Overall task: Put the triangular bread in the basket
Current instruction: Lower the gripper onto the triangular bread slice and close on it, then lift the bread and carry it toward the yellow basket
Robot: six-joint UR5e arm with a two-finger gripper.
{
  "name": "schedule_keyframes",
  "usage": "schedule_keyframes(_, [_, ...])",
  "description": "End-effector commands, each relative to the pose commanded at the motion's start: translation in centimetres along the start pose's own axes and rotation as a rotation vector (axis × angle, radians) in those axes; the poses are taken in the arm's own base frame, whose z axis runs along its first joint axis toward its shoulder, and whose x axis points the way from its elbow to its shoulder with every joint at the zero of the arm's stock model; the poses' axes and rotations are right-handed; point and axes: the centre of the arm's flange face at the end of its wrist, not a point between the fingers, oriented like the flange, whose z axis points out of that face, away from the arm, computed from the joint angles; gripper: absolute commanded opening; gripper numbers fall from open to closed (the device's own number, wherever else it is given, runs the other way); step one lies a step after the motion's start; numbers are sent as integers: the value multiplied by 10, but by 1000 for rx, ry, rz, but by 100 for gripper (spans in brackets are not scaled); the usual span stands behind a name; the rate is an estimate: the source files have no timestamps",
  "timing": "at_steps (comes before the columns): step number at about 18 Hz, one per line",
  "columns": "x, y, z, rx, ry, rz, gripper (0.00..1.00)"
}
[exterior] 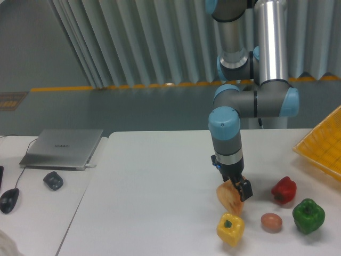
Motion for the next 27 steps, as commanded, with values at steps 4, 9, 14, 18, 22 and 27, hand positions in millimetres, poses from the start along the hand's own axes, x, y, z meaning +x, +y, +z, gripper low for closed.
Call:
schedule_keyframes(4, [0,0,1,1,6,-12,95])
schedule_keyframes(9, [1,-2,5,-8,7,-13,72])
schedule_keyframes(14, [1,-1,8,-16,16,-9,27])
schedule_keyframes(18, [-2,4,-3,-11,13,-11,9])
schedule_keyframes(22, [-16,14,-45,0,14,-29,8])
schedule_keyframes(27, [-37,70,-104,27,12,105,9])
